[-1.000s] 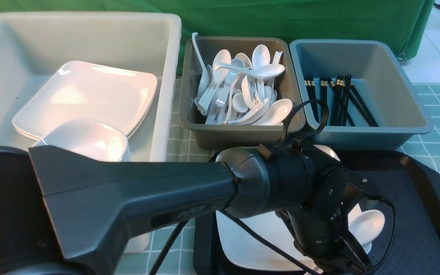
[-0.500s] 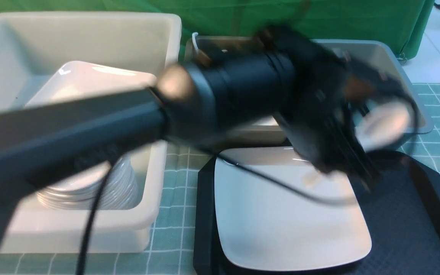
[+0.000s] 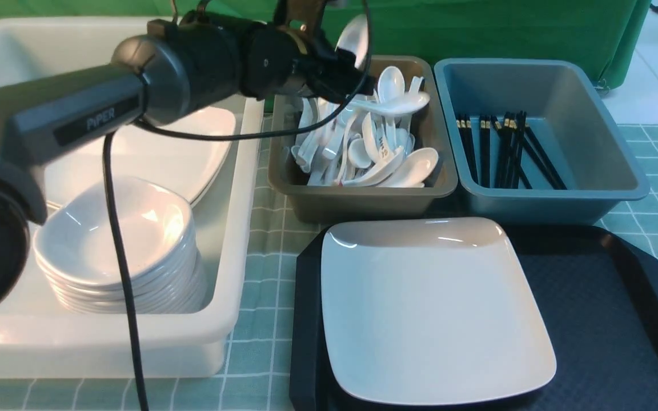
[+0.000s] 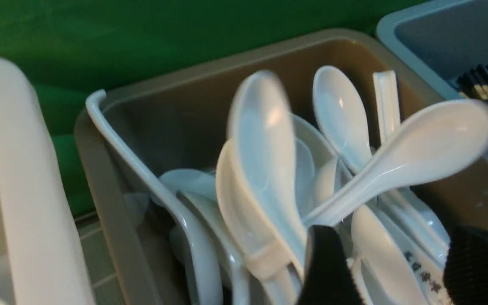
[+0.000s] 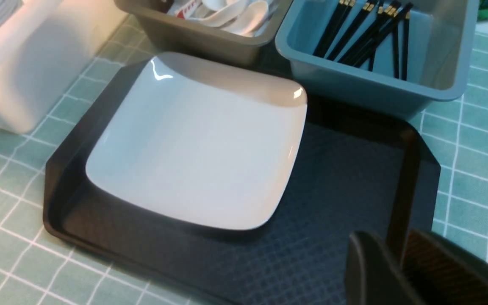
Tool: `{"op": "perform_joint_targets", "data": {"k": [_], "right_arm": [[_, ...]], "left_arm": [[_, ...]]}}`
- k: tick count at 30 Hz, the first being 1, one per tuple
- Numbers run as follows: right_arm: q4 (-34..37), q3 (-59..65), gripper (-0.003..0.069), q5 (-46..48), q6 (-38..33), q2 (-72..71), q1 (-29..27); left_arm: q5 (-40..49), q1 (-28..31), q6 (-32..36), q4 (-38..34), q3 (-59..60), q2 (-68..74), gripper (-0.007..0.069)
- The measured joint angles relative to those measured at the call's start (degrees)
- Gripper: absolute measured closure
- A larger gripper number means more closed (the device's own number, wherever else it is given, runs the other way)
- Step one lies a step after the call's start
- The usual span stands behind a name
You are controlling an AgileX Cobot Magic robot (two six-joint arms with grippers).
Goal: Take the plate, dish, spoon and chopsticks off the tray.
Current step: Use the left arm to put the soup spoon into the small storage box in the middle, then use the left arm to grab a plate from the dinner plate
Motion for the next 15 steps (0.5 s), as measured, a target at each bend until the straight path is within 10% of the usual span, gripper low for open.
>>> {"op": "perform_joint_targets", "data": {"k": [7,10,15], "right_arm": [[0.3,0.0,0.0483,0.0,-0.1,0.0,0.0],[0.3,0.0,0.0480,0.0,-0.6,0.0,0.0],[0.3,0.0,0.0469,0.0,-2.2,0.0,0.0]], "left_arm": [[11.5,-1.9,-0.2,-0.8,0.1,-5.2,0.0089],[18.4,-4.7,4.9,-0.8,1.7,-10.9,0.0201],[28.1,-14.5,31.6,-4.4,13.4,-20.5,0.0511]]}}
